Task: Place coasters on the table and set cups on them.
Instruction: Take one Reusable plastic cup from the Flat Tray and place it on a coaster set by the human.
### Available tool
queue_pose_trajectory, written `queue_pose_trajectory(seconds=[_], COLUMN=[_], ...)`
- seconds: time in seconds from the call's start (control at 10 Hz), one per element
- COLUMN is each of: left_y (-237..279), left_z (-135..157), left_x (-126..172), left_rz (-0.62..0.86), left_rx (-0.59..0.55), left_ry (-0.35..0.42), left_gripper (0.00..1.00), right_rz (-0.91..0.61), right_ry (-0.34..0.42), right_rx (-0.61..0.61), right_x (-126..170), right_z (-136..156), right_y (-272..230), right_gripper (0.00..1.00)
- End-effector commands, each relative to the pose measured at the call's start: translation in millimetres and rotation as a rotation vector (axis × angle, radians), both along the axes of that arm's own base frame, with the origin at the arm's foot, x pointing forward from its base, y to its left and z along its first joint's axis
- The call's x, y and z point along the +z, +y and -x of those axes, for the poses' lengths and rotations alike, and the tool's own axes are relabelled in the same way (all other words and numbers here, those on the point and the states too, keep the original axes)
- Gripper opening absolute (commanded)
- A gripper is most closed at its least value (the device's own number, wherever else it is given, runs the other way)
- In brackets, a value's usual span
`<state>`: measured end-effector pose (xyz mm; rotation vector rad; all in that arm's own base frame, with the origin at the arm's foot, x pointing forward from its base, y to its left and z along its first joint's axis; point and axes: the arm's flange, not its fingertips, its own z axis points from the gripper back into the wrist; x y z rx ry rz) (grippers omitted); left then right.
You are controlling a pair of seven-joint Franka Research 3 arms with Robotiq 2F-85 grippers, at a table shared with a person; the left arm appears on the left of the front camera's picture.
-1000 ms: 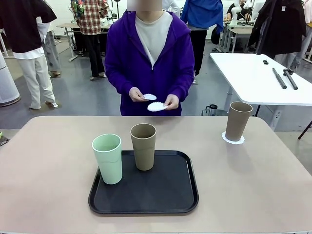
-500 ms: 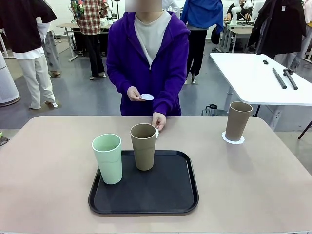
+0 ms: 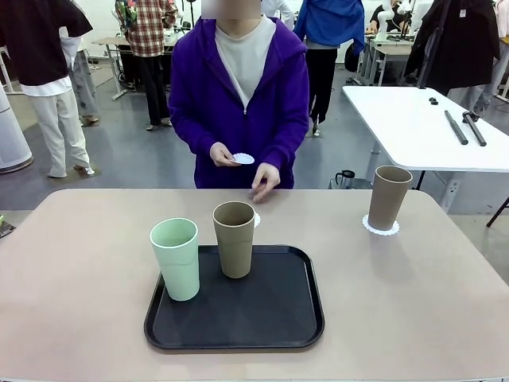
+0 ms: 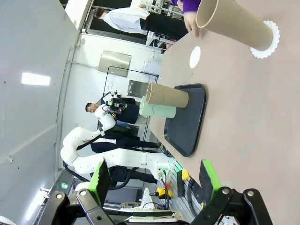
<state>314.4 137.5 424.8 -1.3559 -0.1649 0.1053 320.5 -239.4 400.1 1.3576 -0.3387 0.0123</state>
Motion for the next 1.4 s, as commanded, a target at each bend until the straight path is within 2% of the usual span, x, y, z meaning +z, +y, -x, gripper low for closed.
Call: queue_pose_trajectory(seconds=[0.0, 0.9, 1.0, 1.1, 1.3], left_y=[-0.6, -0.6, -0.6, -0.6, -0.6], left_z=[-0.3, -0.3, -0.3, -0.3, -0.3], left_x=[1.7, 1.7, 1.7, 1.7, 1.7], left_rz=[0.010, 0.010, 0.010, 0.010, 0.010], left_rx=[0.005, 0.005, 0.005, 0.005, 0.005], left_ry=[-0.010, -0.010, -0.010, -0.010, -0.010], left_gripper=[1.00, 1.00, 1.00, 1.00, 1.00], right_rz=[-0.006, 0.000, 0.118, 0.265, 0.556], right_ry=[-0.001, 0.000, -0.177, -0.265, -0.387], right_rx=[-0.001, 0.000, 0.063, 0.113, 0.232], right_x=[0.0, 0.0, 16.9, 53.0, 137.7], right_z=[-0.1, 0.0, -1.5, -3.5, -16.3], right_y=[-0.6, 0.0, -2.2, 13.3, 68.0], right_gripper=[1.00, 1.00, 1.00, 1.00, 1.00])
